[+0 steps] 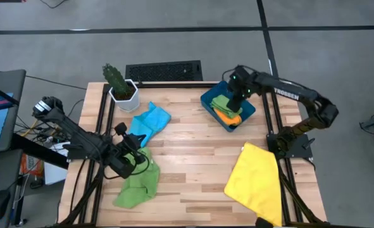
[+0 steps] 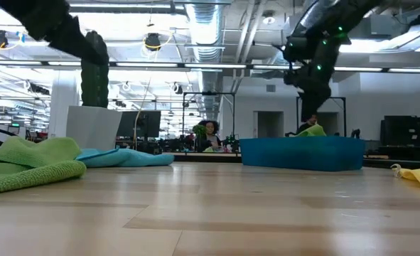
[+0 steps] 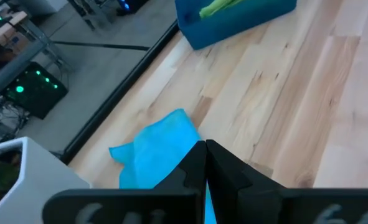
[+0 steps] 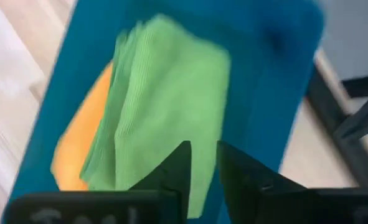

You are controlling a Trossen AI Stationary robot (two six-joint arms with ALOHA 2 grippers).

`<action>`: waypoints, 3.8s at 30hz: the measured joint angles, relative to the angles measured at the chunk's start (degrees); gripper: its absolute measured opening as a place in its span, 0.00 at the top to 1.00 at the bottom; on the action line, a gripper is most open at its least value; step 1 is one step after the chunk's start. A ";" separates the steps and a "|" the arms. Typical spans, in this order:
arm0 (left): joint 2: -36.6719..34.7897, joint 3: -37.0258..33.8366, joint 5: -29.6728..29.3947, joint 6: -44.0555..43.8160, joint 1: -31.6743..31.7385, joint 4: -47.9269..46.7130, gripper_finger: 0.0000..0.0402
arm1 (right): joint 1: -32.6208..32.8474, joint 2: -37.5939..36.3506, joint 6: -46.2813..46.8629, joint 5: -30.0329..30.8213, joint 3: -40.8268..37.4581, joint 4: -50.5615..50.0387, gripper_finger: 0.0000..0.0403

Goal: Fold microfiber towels
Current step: Put the folded green microfiber towel into the blue bin, then fold the blue microfiber towel

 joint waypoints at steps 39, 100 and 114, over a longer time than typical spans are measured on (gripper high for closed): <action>-2.26 -2.50 12.18 6.02 16.25 10.41 0.67 | 23.59 -1.70 0.24 8.56 -2.05 28.57 0.56; 5.06 -7.73 31.10 11.62 32.86 23.28 1.00 | 23.03 4.48 2.99 -2.11 -2.11 30.14 0.57; -5.65 -3.28 44.66 15.39 22.21 21.89 1.00 | 25.67 12.57 -5.67 -8.96 -2.11 48.41 0.49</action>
